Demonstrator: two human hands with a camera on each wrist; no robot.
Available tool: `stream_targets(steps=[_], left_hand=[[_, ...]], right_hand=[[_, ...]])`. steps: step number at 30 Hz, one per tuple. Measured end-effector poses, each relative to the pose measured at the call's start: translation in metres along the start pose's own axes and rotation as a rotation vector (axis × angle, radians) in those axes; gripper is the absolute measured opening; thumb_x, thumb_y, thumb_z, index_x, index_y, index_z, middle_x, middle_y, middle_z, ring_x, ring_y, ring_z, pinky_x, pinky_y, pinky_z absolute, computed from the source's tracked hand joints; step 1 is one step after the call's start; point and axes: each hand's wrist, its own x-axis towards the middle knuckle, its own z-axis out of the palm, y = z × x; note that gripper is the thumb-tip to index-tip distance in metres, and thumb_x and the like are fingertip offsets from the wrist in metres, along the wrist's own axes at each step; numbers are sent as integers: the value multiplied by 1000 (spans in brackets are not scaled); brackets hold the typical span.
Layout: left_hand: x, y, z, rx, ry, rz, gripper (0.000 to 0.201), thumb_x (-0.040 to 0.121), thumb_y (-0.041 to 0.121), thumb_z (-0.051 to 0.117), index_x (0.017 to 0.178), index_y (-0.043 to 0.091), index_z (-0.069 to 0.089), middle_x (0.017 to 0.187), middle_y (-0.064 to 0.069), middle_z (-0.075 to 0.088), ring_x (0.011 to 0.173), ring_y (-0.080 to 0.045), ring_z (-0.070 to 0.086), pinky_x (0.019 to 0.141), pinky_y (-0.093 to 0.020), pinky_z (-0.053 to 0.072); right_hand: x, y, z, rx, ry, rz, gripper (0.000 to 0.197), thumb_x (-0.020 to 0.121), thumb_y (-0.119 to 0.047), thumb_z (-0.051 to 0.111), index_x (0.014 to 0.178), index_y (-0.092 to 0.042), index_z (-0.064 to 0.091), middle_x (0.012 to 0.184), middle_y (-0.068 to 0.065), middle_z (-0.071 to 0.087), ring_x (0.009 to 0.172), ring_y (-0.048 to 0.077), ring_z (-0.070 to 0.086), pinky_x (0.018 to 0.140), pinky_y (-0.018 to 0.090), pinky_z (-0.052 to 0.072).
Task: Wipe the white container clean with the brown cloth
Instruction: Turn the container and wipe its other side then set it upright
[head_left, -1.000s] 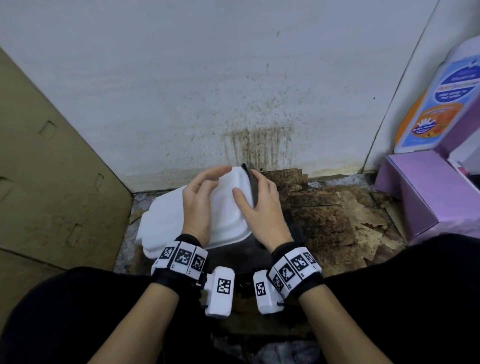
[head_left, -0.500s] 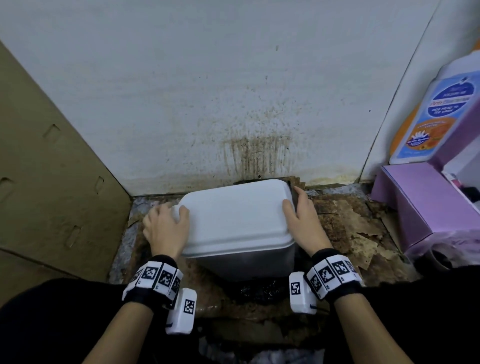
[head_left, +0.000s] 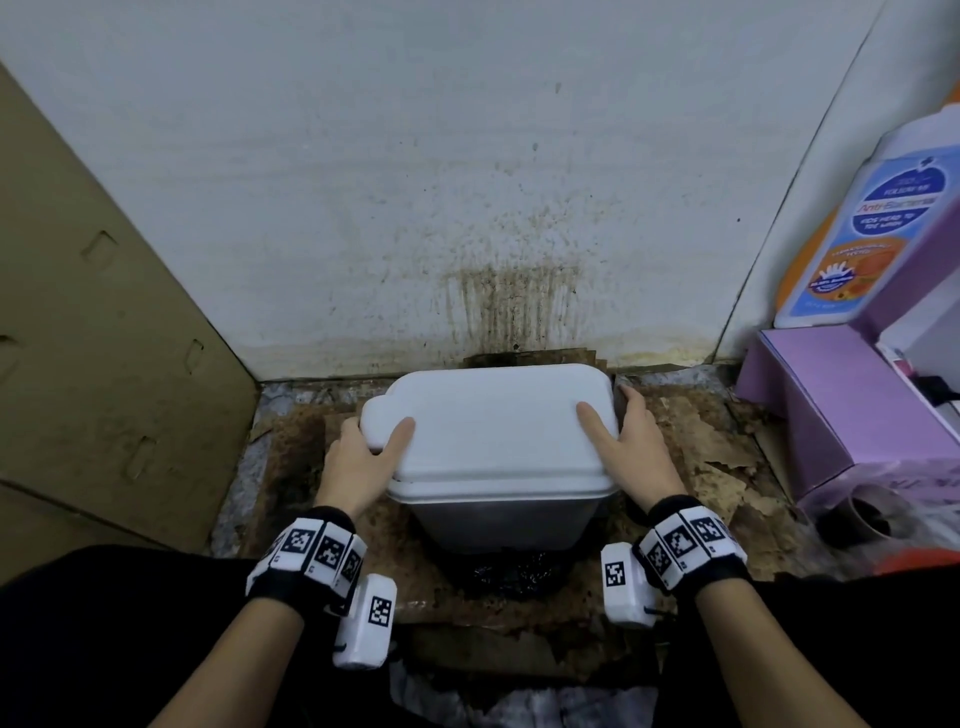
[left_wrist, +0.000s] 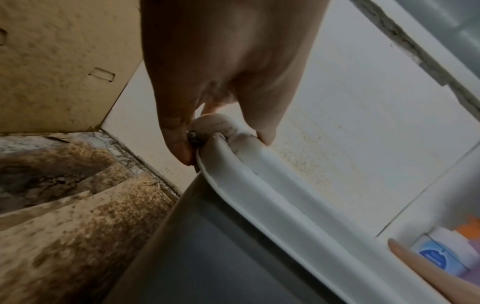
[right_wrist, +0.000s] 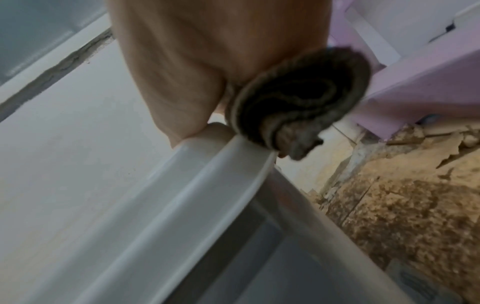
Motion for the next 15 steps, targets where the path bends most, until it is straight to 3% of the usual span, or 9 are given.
stream_targets(steps=[5,10,15], left_hand=[[9,6,-4,-11,-28,41,83,93,65,57,151,10,37,138,-8,56,114,-25,57,87,-36,47],[26,22,-17,-52,-57,123,79,90,65,62,151,18,41,139,-3,58,121,-25,58,98,-44,51],[38,24,-26,-81,-93,126,78,93,58,63,153,15,37,140,-4,55,120,-24,57,99,-44,51]], right_hand=[[-12,-5,6,30,113,18,86,92,-61,58,156,-14,24,155,11,38,144,30,34,116,49,33],[-51,-12,26,112,261,119,84,94,-59,56,156,-13,22,158,11,34,146,31,29,117,45,29],[-76,-19,56,150,357,164,85,94,-58,55,157,-13,19,159,12,30,147,29,23,117,45,28]])
